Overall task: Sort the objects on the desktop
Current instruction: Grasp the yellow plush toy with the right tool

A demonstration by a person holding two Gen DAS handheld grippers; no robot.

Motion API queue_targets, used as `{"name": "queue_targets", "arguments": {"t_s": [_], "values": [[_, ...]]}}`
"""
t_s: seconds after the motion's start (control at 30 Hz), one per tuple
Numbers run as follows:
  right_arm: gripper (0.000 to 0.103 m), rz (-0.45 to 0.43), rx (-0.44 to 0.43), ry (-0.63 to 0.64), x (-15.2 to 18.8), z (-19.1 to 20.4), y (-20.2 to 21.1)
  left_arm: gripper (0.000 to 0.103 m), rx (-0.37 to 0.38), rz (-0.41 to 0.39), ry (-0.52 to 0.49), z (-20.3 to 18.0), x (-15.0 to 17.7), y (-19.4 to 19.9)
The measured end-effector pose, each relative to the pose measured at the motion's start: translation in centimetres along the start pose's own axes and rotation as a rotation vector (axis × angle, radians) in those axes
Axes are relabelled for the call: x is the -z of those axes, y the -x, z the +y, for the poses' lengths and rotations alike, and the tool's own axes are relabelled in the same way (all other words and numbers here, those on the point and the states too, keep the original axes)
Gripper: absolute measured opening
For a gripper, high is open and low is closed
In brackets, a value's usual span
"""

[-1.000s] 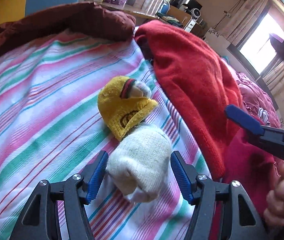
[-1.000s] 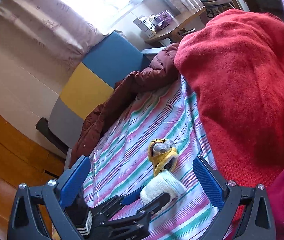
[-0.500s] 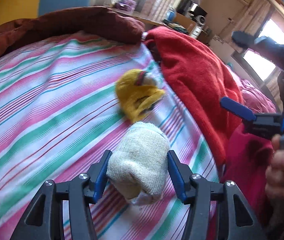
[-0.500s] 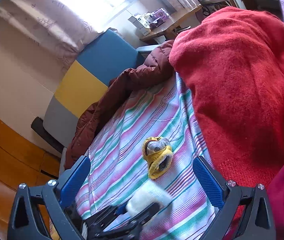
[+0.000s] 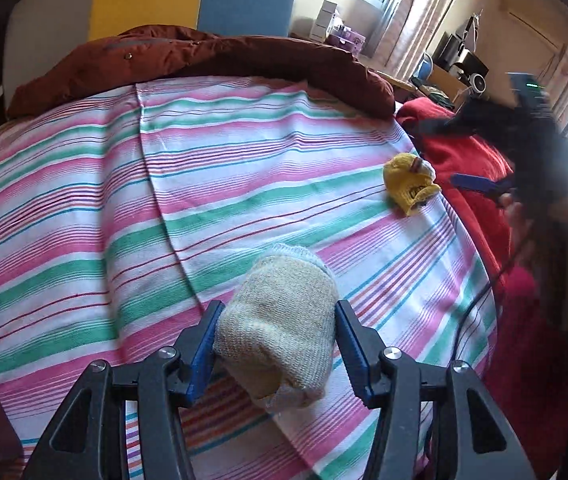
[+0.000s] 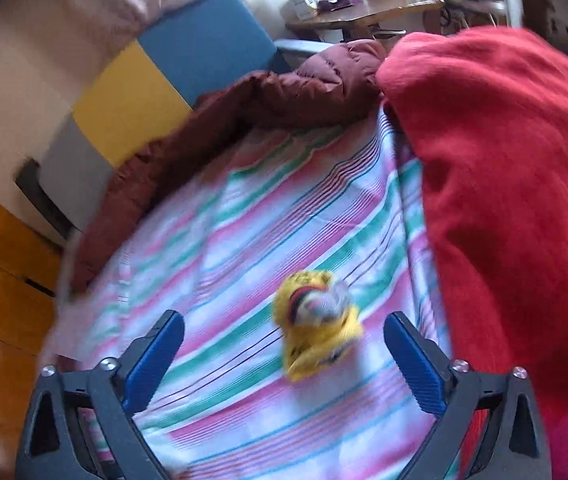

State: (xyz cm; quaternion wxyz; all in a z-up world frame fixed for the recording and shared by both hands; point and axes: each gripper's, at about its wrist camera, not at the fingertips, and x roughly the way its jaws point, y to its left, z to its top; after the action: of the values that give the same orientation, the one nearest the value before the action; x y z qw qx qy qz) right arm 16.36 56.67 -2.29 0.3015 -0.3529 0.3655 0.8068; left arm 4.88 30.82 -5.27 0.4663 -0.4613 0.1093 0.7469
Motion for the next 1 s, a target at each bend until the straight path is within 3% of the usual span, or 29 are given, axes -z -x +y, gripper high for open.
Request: {"name": "queue_targets", "arguments": {"t_s": [0.07,0.2,0.3,0.53,0.63,0.83,0.9,1.0], "values": [[0.074,0.041,0.063,0.051,-0.1,0.4,-1.5,0.056,-0.006,-0.01,-0.003,-0.1,0.2,0.0],[0.069,0.104,0.16,0.117,0.6,0.3,-3.3,0.055,0.018,-0.011,0.023,0.1,0.3,-0.4],[0.056,0.114,0.158,0.148,0.7,0.4,-3.8,0.055,0.02,-0.016,0.025,0.1,0.4,-0.4],[0.042,0.165,0.198,0.234,1.7,1.3,-5.2,0.055,0.018,-0.019,0.043,0.1,0.3,-0.6],[0.043,0.167,0.191,0.229,1.7,1.3,-5.7,0.055,0.019,-0.025,0.043,0.1,0.4,-0.6],[0.055,0.173,0.056,0.056,0.7,-1.3,-5.4,0.055,0.027,-0.02,0.066,0.4,0.3,-0.7],[0.075,0.166,0.002,0.032,0.6,-1.7,-5.3,0.055,0.029,-0.018,0.066,0.4,0.3,-0.7],[0.087,0.171,-0.039,0.037,0.7,-1.5,-5.4,0.056,0.032,-0.019,0.067,0.5,0.3,-0.7]]}}
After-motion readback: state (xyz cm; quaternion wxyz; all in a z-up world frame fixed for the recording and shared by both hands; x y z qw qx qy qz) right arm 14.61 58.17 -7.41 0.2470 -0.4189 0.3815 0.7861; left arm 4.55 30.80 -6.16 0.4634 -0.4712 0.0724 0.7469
